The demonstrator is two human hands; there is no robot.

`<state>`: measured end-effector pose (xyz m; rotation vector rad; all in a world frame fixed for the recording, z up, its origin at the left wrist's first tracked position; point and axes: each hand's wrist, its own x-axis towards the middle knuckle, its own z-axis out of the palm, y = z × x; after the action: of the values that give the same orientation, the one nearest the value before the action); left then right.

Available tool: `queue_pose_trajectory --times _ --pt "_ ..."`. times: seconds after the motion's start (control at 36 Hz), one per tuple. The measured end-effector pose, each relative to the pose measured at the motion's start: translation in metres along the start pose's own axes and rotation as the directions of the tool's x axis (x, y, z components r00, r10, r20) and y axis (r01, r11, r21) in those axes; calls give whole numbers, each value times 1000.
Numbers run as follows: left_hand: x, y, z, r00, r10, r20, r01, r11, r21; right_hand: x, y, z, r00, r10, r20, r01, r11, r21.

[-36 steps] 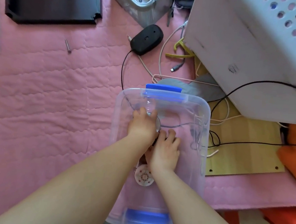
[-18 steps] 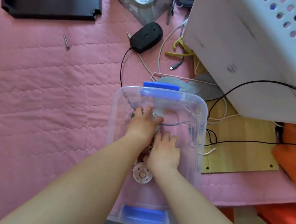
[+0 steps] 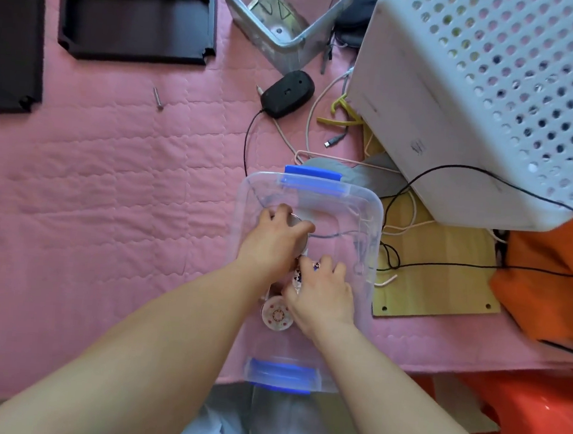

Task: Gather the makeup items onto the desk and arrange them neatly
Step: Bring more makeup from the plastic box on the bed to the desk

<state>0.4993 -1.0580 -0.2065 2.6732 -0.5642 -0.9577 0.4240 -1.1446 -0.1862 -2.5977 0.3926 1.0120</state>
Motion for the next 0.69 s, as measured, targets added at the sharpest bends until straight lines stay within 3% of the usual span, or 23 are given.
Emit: queue_pose_trajectory --times 0.36,0.69 --pt "-89 18 -84 979 -97 -182 48 966 -255 -78 -22 -69 978 -124 -167 128 992 13" --pt "-183 -2 -122 899 -299 -320 133 883 -450 -127 -68 -110 894 -374 -249 339 925 -170"
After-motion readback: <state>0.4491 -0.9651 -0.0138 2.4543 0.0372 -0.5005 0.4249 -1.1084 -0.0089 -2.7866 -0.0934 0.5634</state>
